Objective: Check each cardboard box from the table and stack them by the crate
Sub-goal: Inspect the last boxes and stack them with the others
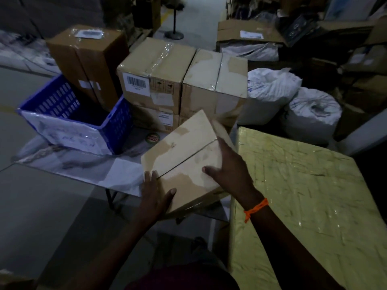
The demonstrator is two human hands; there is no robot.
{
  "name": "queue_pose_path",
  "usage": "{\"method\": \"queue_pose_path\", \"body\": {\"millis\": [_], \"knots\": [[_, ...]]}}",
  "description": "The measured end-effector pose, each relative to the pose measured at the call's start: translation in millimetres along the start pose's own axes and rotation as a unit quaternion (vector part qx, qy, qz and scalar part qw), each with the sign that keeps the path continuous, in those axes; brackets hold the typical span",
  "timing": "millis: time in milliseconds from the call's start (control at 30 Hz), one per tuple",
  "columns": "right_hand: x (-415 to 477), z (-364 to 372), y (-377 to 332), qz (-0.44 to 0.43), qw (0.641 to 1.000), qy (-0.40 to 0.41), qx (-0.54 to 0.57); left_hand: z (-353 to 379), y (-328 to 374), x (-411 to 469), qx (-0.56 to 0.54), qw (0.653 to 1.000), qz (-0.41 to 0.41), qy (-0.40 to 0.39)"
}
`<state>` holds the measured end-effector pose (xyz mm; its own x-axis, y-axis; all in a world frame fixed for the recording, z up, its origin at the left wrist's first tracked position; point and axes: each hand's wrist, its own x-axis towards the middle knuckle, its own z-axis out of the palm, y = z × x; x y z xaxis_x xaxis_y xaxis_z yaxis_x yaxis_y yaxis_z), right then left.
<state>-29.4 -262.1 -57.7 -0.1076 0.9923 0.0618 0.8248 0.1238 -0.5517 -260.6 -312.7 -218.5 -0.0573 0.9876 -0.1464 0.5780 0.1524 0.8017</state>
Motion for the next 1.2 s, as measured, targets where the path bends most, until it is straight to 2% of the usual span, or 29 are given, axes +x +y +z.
{"method": "queue_pose_path", "body": {"millis": [100, 167, 267, 333, 433, 567, 700, 767, 867, 933, 1200], "knots": [[4.1, 9.6, -29.4, -0.056, 0.997, -0.040, -0.035, -9.3, -19.2, -6.7, -0.029, 0.998, -0.012, -0.047], [4.2, 19.1, -55.4, -0.121, 0.987, -0.068, -0.084, -19.3, -32.8, -9.9, -0.026, 0.998, -0.013, -0.047], [-1.5, 37.1, -94.7, -0.227, 0.954, -0.112, -0.161, -30.9, -33.8, -8.6, -0.014, 0.999, -0.012, 0.027], [-5.2, 47.2, -101.8, -0.247, 0.939, -0.134, -0.200, -40.2, -20.9, -10.9, -0.061, 0.993, -0.004, 0.104], [-2.2, 49.1, -82.7, -0.248, 0.946, -0.121, -0.168, -59.9, -0.8, -14.7, -0.070, 0.979, 0.024, 0.192], [1.1, 48.9, -54.1, -0.270, 0.948, -0.109, -0.128, -92.2, 23.0, -6.2, 0.034, 0.953, 0.215, 0.209], [2.9, 53.9, -49.7, -0.275, 0.955, -0.079, -0.079, -104.8, 46.8, 19.2, 0.155, 0.924, 0.290, 0.195], [3.0, 55.0, -50.5, -0.251, 0.965, -0.041, -0.069, -105.4, 48.0, 23.9, 0.177, 0.921, 0.295, 0.180], [-3.4, 62.9, -49.9, -0.198, 0.969, 0.020, -0.146, -107.6, 40.7, 25.0, 0.200, 0.918, 0.295, 0.172], [-8.6, 68.8, -48.2, -0.177, 0.966, 0.015, -0.189, -109.3, 39.8, 23.6, 0.208, 0.916, 0.297, 0.170], [-1.8, 58.8, -50.2, -0.171, 0.964, -0.042, -0.200, -126.5, 58.1, 24.0, 0.257, 0.921, 0.261, 0.135]]}}
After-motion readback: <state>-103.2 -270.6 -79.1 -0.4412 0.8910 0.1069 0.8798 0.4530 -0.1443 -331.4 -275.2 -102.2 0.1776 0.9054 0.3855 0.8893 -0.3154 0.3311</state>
